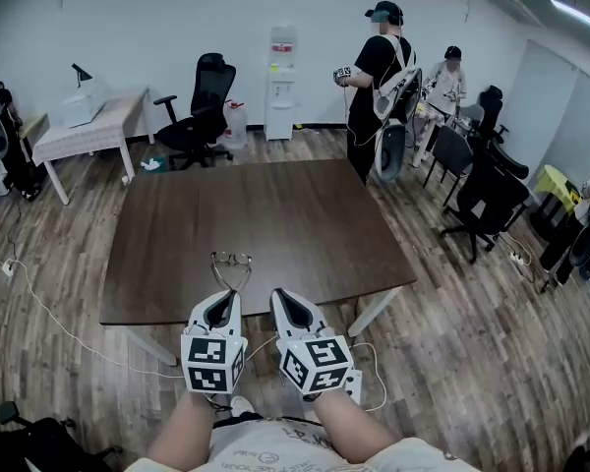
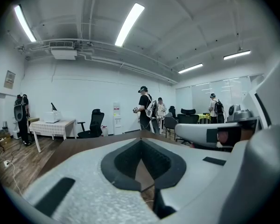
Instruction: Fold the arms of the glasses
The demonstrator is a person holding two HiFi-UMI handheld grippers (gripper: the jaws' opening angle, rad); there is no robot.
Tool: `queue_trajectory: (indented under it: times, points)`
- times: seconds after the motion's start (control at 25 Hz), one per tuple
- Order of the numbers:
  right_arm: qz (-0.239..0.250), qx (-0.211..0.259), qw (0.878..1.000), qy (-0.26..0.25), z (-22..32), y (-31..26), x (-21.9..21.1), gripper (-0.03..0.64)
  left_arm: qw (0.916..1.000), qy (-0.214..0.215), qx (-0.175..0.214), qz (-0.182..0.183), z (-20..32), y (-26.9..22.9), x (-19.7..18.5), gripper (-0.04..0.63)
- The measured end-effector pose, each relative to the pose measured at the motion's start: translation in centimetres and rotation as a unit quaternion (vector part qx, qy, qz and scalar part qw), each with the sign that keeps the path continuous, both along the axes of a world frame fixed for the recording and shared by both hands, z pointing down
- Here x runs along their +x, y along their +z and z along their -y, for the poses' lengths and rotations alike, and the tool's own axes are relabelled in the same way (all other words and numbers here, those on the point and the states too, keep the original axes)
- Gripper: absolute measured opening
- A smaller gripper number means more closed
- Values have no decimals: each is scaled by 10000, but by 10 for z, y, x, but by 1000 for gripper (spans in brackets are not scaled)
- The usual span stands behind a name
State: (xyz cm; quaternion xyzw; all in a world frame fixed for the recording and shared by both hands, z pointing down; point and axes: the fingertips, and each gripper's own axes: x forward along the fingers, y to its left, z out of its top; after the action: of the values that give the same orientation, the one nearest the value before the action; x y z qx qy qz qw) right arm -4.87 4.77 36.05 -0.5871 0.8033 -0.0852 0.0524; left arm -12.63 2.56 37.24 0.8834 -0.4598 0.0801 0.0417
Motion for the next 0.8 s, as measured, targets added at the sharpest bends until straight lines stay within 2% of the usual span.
queue_trajectory:
  times: [0.52, 0.8]
  points:
    - [328, -96, 9992, 204, 133, 8, 2, 16, 9994, 90, -251, 204, 129, 14, -9, 14]
    - [207, -337, 9990, -210, 185, 26, 9, 16, 9984, -123, -471, 291, 175, 35, 5, 15]
